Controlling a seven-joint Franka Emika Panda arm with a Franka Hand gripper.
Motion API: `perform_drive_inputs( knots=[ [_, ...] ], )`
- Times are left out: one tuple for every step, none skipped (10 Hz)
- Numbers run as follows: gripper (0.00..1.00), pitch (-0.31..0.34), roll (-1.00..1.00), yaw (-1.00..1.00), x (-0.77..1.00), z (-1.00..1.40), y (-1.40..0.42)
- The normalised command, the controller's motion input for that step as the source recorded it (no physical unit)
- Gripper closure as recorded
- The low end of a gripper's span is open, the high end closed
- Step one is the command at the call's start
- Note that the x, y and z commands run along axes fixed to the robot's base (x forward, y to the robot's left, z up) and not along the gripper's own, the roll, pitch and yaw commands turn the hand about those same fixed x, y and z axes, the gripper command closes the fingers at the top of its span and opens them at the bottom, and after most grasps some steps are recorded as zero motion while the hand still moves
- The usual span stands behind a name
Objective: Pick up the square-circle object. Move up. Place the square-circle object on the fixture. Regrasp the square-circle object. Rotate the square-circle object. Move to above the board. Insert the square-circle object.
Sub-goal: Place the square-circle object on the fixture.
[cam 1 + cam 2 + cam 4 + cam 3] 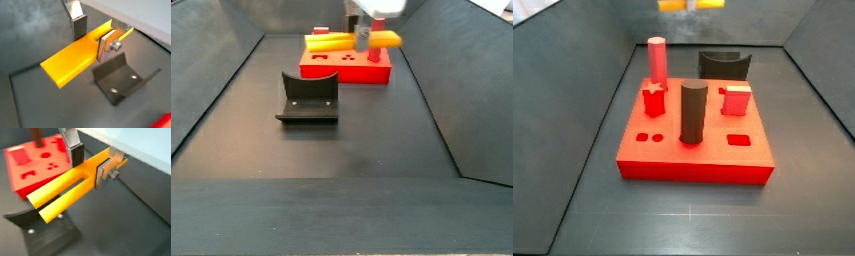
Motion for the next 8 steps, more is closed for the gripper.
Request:
perform_drive_inputs(
  knots=[
    [1.00,0.005,-0.05,1.00,0.98,-0.18,-1.00],
    [1.00,0.011,-0.05,1.00,0.87,-0.13,-0.67],
    [1.00,0.012,-0.04,1.00,0.80,-0.10,-0.51],
    [1.00,0.017,-0.04,1.00,0.64,-0.07,-0.21],
    [1.00,0.021,-0.04,1.00,0.53,-0.06,-0.12],
    [1.00,0.027,-0.03,1.00,0.42,-0.04,-0.09],
    [1.00,0.037,-0.03,1.00,0.28,-0.04,-0.05],
    [1.00,0.047,-0.03,1.00,0.17,-0.03,-0.03]
  ],
)
